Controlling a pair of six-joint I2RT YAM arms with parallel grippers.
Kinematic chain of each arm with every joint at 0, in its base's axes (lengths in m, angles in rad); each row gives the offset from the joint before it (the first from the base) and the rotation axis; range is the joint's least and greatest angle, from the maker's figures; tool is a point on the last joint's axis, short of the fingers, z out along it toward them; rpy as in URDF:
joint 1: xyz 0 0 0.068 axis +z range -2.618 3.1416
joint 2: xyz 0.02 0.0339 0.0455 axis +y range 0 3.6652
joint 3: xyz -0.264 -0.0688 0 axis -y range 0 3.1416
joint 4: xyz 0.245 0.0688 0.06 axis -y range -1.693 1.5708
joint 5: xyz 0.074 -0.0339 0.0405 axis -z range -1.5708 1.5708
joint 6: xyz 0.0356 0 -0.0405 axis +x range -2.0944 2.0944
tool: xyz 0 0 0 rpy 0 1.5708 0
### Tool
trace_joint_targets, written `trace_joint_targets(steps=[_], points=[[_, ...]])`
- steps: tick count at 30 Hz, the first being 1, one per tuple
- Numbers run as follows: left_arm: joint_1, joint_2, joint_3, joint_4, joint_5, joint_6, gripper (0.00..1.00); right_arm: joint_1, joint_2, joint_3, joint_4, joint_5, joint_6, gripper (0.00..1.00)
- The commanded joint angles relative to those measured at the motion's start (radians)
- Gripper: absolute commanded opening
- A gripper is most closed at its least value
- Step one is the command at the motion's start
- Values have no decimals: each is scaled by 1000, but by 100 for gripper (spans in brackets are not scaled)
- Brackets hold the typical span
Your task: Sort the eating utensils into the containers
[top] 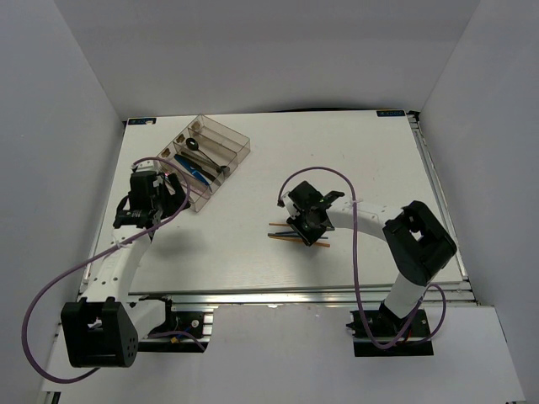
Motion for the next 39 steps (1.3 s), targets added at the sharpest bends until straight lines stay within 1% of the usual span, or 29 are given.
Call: trace_joint_targets(steps=[1, 4, 8, 18, 24, 25, 27, 29, 32, 36, 39], points=[[-5, 0, 25, 24, 17, 9, 98, 2, -4, -10, 29, 3, -18, 33], [-5, -2, 23, 24, 16, 9, 98, 4, -2, -14, 23, -3, -13, 28], [-5, -2, 25, 22, 14, 11, 98, 7, 8, -25, 20, -8, -10, 27], [-5, -19, 31, 7, -1, -5, 98, 73, 48, -56, 0, -29, -10, 28], [-5, -45, 34, -28, -14, -52, 98, 119, 48, -48, -11, -17, -13, 13], [-5, -58, 28, -25, -1, -63, 98, 125, 47, -44, -8, -31, -13, 7], [-5, -77, 19, -14, 70, -106, 98, 146, 38, -30, 3, -43, -13, 0], [-5, -109, -4, 28, 191, -162, 98, 166, 28, -10, 23, -115, -10, 0], [-5, -147, -35, 90, 291, -247, 98, 182, 19, 10, 49, -155, 2, 0], [-14, -209, -92, 173, 380, -351, 98, 185, -7, 50, 98, -155, 25, 0], [-36, -273, -156, 266, 422, -436, 98, 183, -63, 67, 145, -160, 78, 0]])
